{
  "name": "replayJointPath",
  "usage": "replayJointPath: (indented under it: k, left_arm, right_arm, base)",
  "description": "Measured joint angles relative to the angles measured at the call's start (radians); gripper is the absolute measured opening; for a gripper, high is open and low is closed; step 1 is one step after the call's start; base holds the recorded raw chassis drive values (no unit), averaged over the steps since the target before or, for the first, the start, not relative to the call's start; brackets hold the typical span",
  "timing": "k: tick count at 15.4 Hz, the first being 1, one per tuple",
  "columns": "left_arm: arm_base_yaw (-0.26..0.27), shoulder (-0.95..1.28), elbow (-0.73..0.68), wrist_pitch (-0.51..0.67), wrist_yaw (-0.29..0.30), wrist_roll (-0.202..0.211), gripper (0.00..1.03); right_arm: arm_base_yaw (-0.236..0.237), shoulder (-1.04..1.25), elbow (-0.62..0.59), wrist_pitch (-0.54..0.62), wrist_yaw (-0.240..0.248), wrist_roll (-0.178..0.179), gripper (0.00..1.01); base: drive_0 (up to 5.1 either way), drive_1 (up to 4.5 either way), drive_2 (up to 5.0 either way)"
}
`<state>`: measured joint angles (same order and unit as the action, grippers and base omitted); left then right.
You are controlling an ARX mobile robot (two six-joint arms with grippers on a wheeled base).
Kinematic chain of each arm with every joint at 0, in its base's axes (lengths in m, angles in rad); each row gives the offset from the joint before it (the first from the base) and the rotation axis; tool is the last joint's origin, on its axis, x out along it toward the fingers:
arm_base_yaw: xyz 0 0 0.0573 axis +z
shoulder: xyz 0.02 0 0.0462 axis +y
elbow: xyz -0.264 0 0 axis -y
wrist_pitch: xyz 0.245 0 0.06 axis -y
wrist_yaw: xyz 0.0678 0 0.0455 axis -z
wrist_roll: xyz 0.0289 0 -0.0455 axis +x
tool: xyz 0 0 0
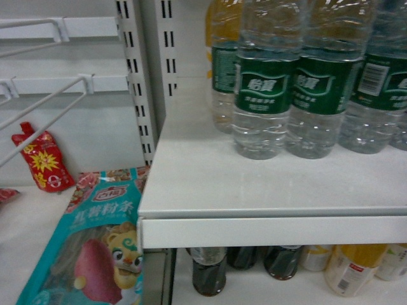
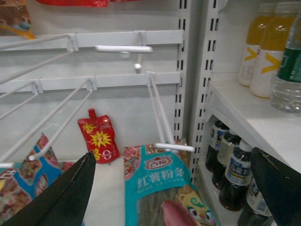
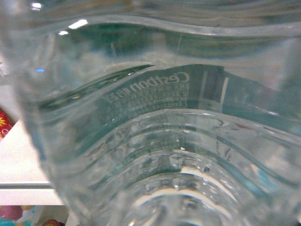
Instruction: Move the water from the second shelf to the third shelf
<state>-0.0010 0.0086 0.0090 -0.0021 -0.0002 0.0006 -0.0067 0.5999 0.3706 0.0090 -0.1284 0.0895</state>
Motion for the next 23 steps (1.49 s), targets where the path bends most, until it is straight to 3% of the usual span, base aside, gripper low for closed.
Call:
replayJointPath:
  k: [3, 9, 10, 11, 13, 16, 18, 23]
  left_arm:
    - [0.000, 0.000, 0.000, 0.000, -0.001, 0.000, 0.98]
    - [0.000, 0.000, 0.000, -0.002, -0.001, 0.000, 0.98]
    - [0.000, 0.000, 0.000, -0.002, -0.001, 0.000, 0.98]
    - [0.000, 0.000, 0.000, -0.002, 0.001, 0.000, 0.98]
    - [0.000, 0.000, 0.000, -0.002, 0.000, 0.000, 0.98]
    - [0.000, 0.000, 0.000, -0.002, 0.000, 0.000, 0.98]
    - [0.000, 0.000, 0.000, -0.002, 0.000, 0.000, 0.98]
    - [0.000, 0.000, 0.000, -0.002, 0.000, 0.000, 0.98]
  right_arm:
    - [0.006, 0.000, 0.000, 0.002, -0.017, 0.001, 0.40]
    - [0.005, 0.000, 0.000, -0.001, 0.003, 0.000, 0.40]
    - [0.022, 0.001, -0.010, 0.042, 0.053, 0.014, 0.40]
    - [0.031, 0.020, 0.007, 0.092, 0.148, 0.018, 0.40]
    - [0.005, 0.070, 0.063, 0.093, 0.143, 0.022, 0.40]
    - [-0.027, 0.166, 0.081, 0.089, 0.081, 0.014, 0.40]
    - [-0.027, 0.219, 0.077, 0.103, 0.082, 0.013, 0.40]
    - [0.001, 0.319, 0.071, 0.182, 0.089, 0.014, 0.40]
  base:
    - [-5.0, 2.48, 2.5]
    - [-5.0, 2.48, 2.5]
    - [-5.0, 2.48, 2.5]
    - [-5.0, 2.48, 2.5]
    - [-5.0, 2.48, 2.5]
    - [-5.0, 2.48, 2.5]
    - [-5.0, 2.48, 2.5]
    - [0.0, 0.00, 0.0]
